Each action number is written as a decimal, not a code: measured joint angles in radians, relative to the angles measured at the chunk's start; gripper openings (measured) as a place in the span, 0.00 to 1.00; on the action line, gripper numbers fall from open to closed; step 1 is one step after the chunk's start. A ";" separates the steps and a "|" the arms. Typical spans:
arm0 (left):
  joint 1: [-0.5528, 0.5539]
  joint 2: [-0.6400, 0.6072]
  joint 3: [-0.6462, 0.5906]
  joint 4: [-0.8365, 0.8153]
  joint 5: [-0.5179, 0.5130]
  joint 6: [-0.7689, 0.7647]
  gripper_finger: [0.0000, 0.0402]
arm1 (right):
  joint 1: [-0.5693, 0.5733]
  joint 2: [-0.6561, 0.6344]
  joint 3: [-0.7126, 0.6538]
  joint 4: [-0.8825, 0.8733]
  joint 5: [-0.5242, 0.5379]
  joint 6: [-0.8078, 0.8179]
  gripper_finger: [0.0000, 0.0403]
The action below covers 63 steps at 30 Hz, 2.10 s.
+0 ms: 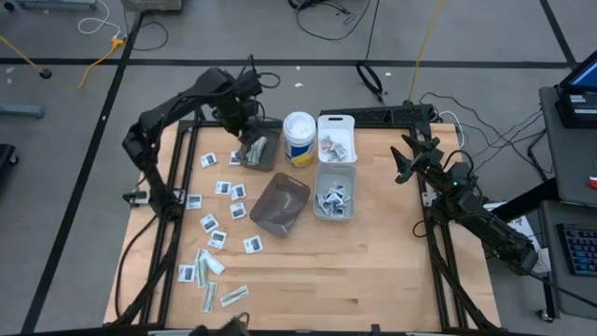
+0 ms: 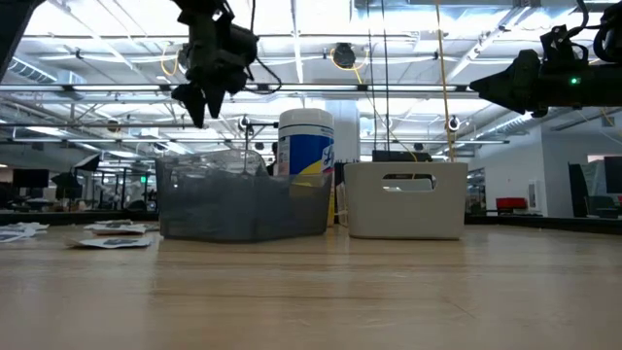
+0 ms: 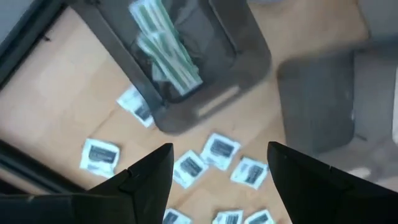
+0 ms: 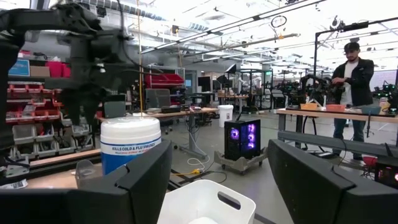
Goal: Pick & Place First Aid Supplies
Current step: Put the bandage pack into the top black bin
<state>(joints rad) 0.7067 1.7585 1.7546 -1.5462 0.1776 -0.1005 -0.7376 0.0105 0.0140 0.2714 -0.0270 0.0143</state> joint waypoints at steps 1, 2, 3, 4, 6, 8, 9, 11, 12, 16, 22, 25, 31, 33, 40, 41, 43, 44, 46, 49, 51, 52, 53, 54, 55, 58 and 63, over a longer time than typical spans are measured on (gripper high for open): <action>-0.022 -0.008 -0.011 0.000 -0.007 -0.006 0.65 | 0.000 0.000 0.000 0.000 0.000 0.000 0.65; -0.044 -0.015 -0.026 0.001 -0.010 -0.006 0.65 | 0.000 0.000 0.000 0.000 0.000 0.000 0.65; -0.068 -0.023 -0.043 0.006 -0.012 -0.009 0.64 | 0.000 0.000 0.000 0.000 0.000 0.000 0.65; -0.092 -0.034 -0.062 0.012 -0.017 -0.014 0.64 | 0.000 0.000 0.000 0.000 0.000 0.000 0.65; -0.145 -0.057 -0.090 0.022 -0.024 -0.030 0.63 | 0.000 0.000 0.000 0.000 0.000 0.000 0.65; -0.194 -0.082 -0.119 0.018 -0.025 -0.049 0.62 | 0.000 0.000 0.000 0.000 0.000 0.000 0.65; -0.223 -0.092 -0.133 0.020 -0.021 -0.066 0.63 | 0.000 0.000 0.000 0.000 0.000 0.000 0.65; -0.282 -0.112 -0.161 0.027 -0.022 -0.103 0.63 | 0.000 0.000 0.000 0.000 0.000 0.000 0.65; -0.313 -0.121 -0.173 0.029 -0.020 -0.123 0.64 | 0.000 0.000 0.000 0.000 0.000 0.000 0.65; -0.453 -0.161 -0.215 0.024 -0.020 -0.205 0.66 | 0.000 0.000 0.000 0.000 0.000 0.000 0.65; -0.685 -0.192 -0.237 0.030 -0.020 -0.370 0.65 | 0.000 0.000 0.000 0.000 0.000 0.000 0.65; -0.801 -0.202 -0.238 0.035 -0.020 -0.458 0.64 | 0.000 0.000 0.000 0.000 0.000 0.000 0.65; -1.012 -0.202 -0.237 0.040 -0.018 -0.644 0.65 | 0.000 0.000 0.000 0.000 0.000 0.000 0.65; -1.073 -0.203 -0.237 0.050 -0.017 -0.706 0.66 | 0.000 0.000 0.000 0.000 0.000 0.000 0.65; -1.245 -0.202 -0.237 0.154 -0.013 -0.909 0.67 | 0.000 0.000 0.000 0.000 0.000 0.000 0.65; -1.263 -0.202 -0.237 0.172 -0.013 -0.931 0.67 | 0.000 0.000 0.000 0.000 0.000 0.000 0.65; -1.290 -0.202 -0.237 0.202 -0.013 -0.974 0.67 | 0.000 0.000 0.000 0.000 0.000 0.000 0.65; -1.299 -0.202 -0.237 0.212 -0.013 -0.994 0.67 | 0.000 0.000 0.000 0.000 0.000 0.000 0.65; -1.308 -0.202 -0.237 0.226 -0.014 -1.030 0.67 | 0.000 0.000 0.000 0.000 0.000 0.000 0.65; -1.311 -0.187 -0.237 0.227 -0.021 -1.057 0.67 | 0.000 0.000 0.000 0.000 0.000 0.000 0.65; -1.313 -0.157 -0.237 0.228 -0.021 -1.054 0.67 | 0.000 0.000 0.000 0.000 0.000 0.000 0.65; -1.316 -0.139 -0.237 0.233 -0.021 -1.053 0.67 | 0.000 0.000 0.000 0.000 0.000 0.000 0.65; -1.319 -0.123 -0.237 0.240 -0.022 -1.053 0.67 | 0.000 0.000 0.000 0.000 0.000 0.000 0.65; -1.323 -0.109 -0.237 0.251 -0.021 -1.052 0.67 | 0.000 0.000 0.000 0.000 0.000 0.000 0.65; -1.326 -0.097 -0.237 0.260 -0.023 -1.049 0.67 | 0.000 0.000 0.000 0.000 0.000 0.000 0.65; -1.338 -0.061 -0.237 0.285 -0.034 -1.050 0.67 | 0.000 0.000 0.000 0.000 0.000 0.000 0.65; -1.364 0.010 -0.237 0.327 -0.048 -1.059 0.67 | 0.000 0.000 0.000 0.000 0.000 0.000 0.65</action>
<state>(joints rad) -0.6573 1.7688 1.5177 -1.2195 0.1299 -1.1591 -0.7376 0.0106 0.0139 0.2714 -0.0271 0.0139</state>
